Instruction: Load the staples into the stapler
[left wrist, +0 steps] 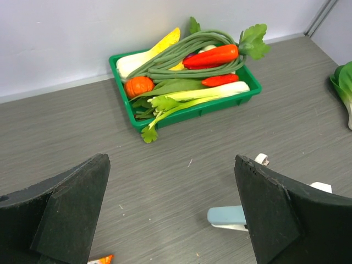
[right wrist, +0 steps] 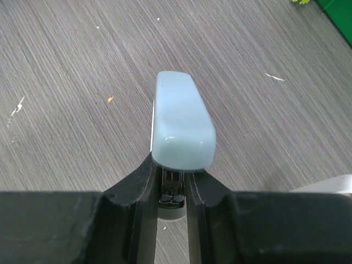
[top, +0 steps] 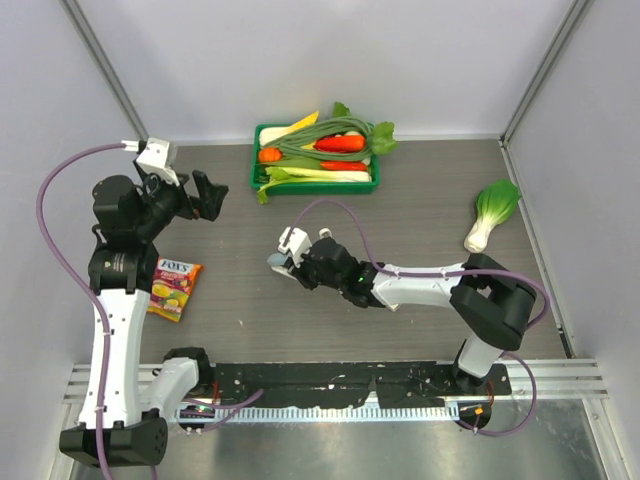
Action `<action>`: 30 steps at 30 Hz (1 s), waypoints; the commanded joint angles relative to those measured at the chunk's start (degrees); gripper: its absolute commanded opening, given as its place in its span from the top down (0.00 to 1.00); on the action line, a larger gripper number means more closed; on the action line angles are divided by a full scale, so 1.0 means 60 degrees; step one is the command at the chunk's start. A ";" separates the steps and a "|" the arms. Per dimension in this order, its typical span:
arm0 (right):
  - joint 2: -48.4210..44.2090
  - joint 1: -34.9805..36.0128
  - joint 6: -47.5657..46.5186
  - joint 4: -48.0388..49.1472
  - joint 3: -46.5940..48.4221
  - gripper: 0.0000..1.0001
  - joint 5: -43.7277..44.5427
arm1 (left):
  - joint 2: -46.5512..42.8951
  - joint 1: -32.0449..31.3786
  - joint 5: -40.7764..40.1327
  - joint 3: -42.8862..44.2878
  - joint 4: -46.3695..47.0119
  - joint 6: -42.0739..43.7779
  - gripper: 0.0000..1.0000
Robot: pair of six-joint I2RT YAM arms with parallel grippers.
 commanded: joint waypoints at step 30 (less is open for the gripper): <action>0.1049 0.0241 -0.0532 0.1402 -0.0487 0.99 0.0205 | 0.1087 -0.0309 0.5313 -0.2294 -0.1926 0.7493 0.00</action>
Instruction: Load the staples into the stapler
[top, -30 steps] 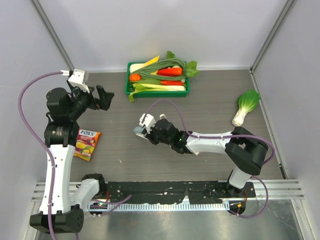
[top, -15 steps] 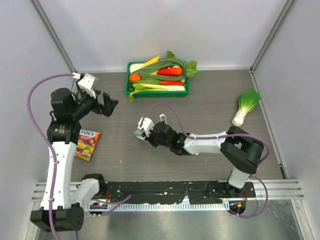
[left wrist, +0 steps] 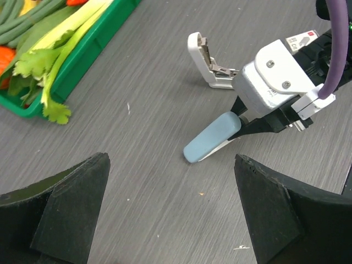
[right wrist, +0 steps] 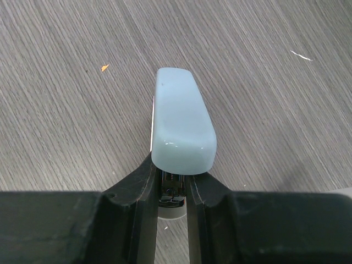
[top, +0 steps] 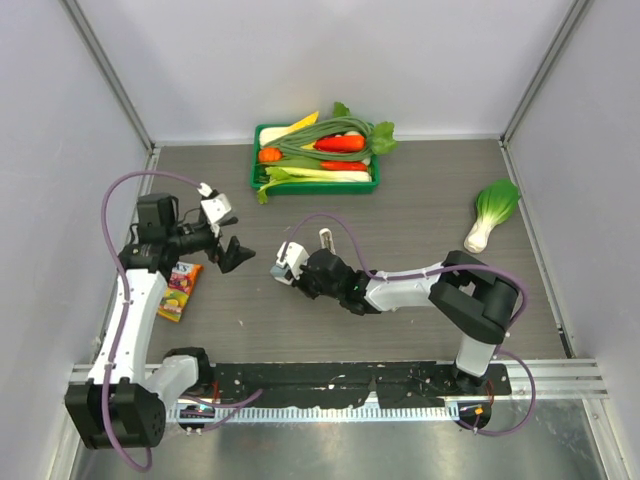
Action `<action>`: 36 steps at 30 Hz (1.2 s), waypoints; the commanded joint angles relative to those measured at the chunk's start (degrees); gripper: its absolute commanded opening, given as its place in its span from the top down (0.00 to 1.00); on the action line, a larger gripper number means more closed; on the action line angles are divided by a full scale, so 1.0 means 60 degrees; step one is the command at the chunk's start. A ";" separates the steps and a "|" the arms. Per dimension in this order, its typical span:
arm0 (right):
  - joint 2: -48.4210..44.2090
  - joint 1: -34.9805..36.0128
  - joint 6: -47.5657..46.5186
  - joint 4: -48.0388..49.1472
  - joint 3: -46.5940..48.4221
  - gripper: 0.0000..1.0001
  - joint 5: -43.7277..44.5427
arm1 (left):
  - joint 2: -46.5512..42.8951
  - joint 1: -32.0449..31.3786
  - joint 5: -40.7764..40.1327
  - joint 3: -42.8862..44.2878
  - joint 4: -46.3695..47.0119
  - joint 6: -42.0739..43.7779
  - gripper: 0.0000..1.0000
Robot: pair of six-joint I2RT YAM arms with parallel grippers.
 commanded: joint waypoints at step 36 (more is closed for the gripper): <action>0.0098 -0.0132 -0.0421 0.0612 -0.0398 0.85 -0.1434 | 0.3776 -0.2655 0.0532 -0.0655 0.0727 0.4005 0.02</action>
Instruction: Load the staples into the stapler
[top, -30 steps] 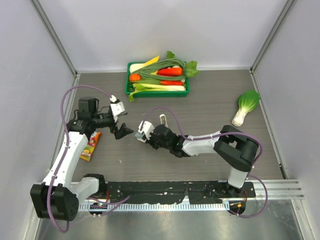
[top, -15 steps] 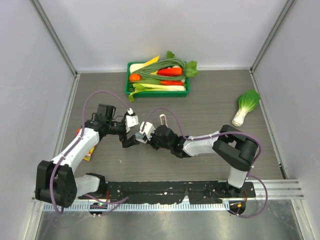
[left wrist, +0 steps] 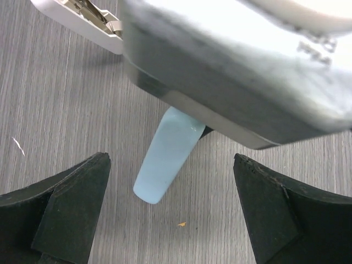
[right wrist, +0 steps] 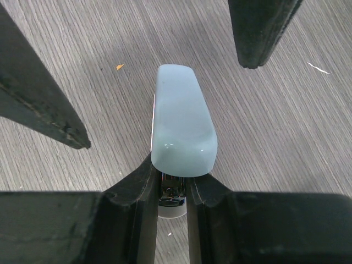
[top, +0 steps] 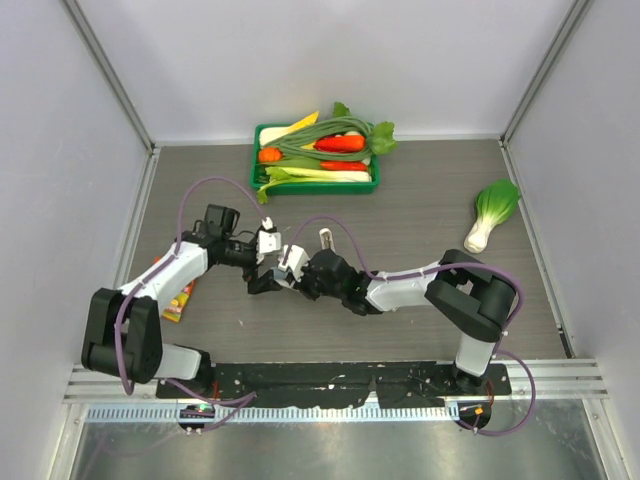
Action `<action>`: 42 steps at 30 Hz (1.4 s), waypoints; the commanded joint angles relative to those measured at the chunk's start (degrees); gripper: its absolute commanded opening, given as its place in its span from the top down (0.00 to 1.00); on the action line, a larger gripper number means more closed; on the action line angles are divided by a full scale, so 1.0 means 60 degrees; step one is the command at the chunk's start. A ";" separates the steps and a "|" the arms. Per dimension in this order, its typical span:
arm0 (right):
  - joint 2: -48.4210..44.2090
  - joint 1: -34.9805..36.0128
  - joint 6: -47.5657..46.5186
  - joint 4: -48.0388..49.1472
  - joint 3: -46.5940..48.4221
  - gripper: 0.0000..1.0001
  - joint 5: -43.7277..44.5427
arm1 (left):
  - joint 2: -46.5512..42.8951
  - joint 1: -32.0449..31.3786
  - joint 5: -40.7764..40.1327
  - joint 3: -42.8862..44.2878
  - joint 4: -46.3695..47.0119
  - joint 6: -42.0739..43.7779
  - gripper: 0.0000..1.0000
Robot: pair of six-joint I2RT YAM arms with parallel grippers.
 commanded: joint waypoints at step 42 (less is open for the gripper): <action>-0.1424 -0.0902 0.0467 0.0129 -0.0081 0.99 -0.2182 | 0.2041 -0.0552 0.1125 0.2459 -0.2837 0.1407 0.37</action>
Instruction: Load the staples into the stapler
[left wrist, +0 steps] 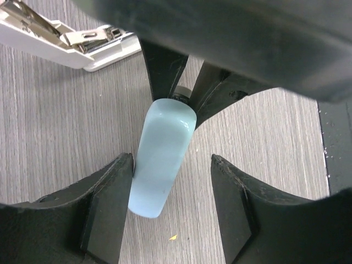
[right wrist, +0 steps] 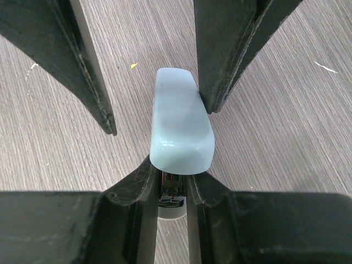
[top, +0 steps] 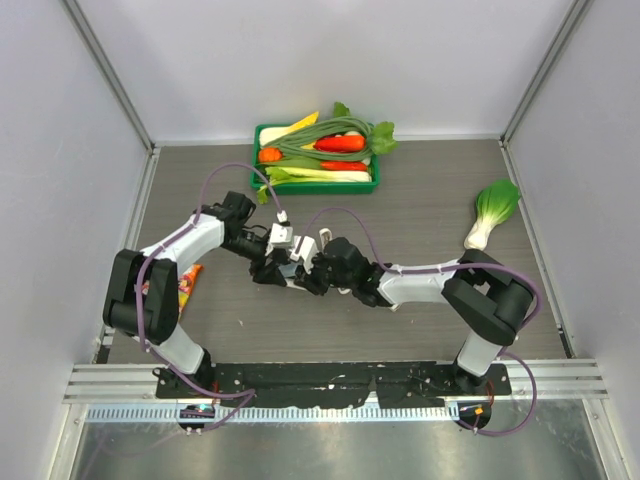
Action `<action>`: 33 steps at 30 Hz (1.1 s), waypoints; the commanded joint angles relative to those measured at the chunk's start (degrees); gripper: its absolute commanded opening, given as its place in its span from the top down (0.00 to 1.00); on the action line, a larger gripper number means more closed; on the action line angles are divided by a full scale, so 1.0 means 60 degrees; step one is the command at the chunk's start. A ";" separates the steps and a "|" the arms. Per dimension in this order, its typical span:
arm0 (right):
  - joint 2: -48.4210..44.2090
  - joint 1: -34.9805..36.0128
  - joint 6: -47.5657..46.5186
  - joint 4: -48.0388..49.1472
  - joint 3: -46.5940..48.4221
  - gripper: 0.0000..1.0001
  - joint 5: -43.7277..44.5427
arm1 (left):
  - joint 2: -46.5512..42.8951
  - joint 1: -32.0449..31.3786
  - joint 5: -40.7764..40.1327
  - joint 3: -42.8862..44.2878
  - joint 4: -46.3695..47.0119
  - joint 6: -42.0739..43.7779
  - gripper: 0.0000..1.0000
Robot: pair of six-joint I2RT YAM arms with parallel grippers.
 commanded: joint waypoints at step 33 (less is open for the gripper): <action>-0.0392 -0.0335 -0.0290 0.1019 -0.0382 0.99 -0.0075 | -0.2951 0.1026 0.0355 -0.1287 0.4138 -0.5391 1.00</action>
